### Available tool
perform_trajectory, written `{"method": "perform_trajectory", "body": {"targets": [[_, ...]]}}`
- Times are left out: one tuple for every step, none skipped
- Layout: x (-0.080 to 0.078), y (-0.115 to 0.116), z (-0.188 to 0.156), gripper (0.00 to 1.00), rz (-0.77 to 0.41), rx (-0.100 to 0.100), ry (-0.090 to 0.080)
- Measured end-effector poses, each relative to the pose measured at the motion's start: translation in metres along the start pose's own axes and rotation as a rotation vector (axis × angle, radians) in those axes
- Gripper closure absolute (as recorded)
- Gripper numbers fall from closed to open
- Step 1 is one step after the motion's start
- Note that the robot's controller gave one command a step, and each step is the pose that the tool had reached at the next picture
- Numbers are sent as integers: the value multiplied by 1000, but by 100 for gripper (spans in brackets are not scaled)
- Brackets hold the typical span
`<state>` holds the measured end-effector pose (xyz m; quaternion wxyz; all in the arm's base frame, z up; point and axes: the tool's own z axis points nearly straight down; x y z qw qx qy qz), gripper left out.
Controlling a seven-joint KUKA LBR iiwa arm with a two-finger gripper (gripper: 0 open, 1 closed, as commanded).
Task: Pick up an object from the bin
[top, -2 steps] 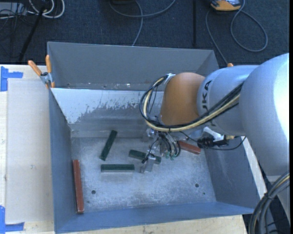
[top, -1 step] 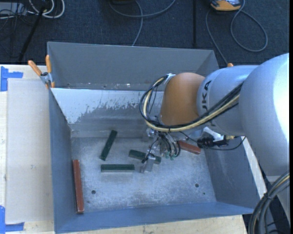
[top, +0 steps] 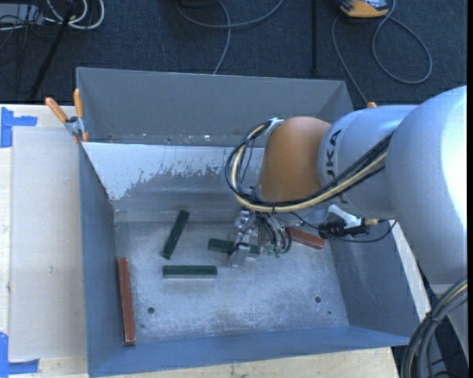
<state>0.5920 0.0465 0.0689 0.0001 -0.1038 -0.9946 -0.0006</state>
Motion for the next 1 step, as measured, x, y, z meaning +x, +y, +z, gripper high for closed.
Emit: {"method": "perform_trajectory", "body": {"targets": [[-2,1,-134,100,-2,-2,-9]]}}
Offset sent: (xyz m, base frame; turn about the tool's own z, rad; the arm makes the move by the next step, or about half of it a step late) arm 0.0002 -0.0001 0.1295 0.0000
